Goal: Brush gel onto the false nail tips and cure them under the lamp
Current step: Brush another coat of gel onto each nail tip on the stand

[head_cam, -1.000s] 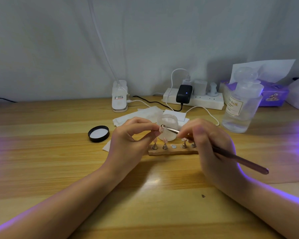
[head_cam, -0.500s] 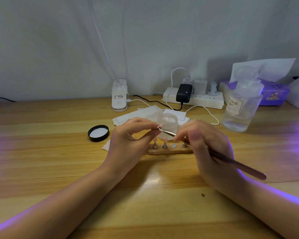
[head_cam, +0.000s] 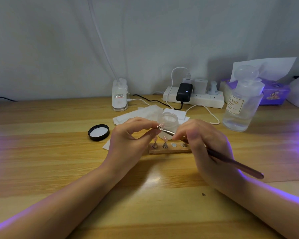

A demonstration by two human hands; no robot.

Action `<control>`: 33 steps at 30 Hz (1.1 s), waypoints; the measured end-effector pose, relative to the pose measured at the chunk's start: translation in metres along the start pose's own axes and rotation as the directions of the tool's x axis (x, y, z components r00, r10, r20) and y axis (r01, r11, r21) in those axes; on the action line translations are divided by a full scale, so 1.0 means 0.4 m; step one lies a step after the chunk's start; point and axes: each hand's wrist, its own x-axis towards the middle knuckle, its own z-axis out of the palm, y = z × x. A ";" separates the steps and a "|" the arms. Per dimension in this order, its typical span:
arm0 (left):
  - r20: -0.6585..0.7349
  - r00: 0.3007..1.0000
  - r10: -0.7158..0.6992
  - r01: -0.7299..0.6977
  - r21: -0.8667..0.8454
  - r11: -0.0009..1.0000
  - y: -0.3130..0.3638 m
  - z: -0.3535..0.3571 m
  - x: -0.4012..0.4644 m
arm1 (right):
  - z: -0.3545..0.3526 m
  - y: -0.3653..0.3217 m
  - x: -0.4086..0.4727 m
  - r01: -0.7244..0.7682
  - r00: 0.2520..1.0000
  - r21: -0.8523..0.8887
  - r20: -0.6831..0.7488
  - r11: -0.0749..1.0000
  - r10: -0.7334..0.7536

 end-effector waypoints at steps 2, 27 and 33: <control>-0.003 1.000 -0.002 0.002 -0.005 1.000 0.001 0.000 0.000 | -0.005 0.002 0.000 -0.050 0.999 0.023 -0.013 0.998 0.051; -0.042 0.996 -0.072 0.069 -0.079 0.995 0.007 0.006 0.000 | 0.000 -0.003 0.006 0.060 0.998 -0.062 0.003 0.996 -0.060; -0.006 0.998 -0.070 0.070 -0.058 0.996 0.008 -0.001 -0.001 | -0.016 0.001 0.004 -0.085 0.994 -0.009 -0.062 0.996 0.085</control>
